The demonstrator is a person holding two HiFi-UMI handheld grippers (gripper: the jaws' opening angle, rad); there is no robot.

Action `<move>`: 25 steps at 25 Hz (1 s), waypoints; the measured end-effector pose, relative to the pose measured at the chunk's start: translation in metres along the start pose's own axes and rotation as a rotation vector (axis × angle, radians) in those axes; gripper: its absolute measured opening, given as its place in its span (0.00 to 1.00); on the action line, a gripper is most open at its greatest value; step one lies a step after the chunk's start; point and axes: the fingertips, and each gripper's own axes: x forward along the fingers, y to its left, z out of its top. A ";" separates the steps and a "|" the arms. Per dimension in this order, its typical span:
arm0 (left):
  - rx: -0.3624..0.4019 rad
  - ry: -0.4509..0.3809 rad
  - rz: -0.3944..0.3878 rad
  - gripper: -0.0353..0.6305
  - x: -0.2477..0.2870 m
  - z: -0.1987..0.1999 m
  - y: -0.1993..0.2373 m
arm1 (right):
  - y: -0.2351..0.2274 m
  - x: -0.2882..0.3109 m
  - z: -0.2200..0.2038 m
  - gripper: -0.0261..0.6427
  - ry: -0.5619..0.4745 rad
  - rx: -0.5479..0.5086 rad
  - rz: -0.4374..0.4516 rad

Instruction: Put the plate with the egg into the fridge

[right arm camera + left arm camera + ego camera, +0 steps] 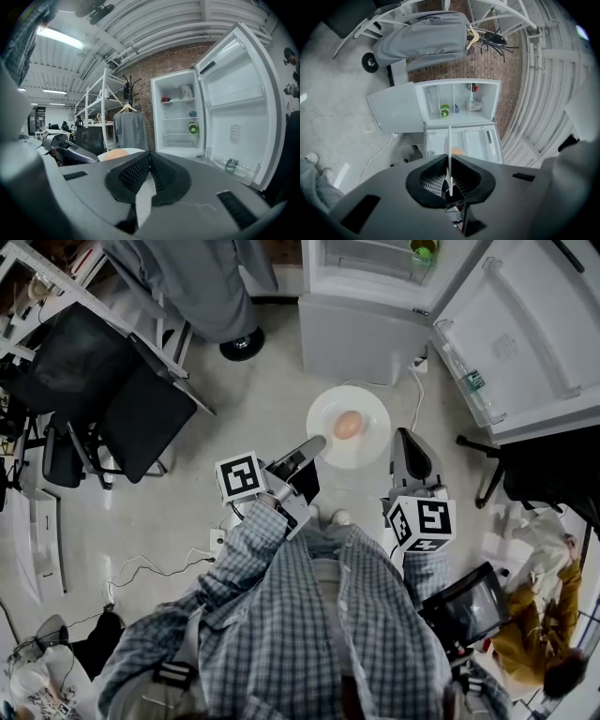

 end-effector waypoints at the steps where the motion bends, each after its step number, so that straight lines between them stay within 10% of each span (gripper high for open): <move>1: 0.001 0.001 -0.002 0.10 -0.003 0.001 0.000 | 0.002 0.000 0.000 0.05 -0.001 0.000 -0.004; 25: -0.008 0.010 -0.002 0.10 -0.042 0.026 0.008 | 0.044 -0.010 -0.018 0.05 0.030 0.007 -0.053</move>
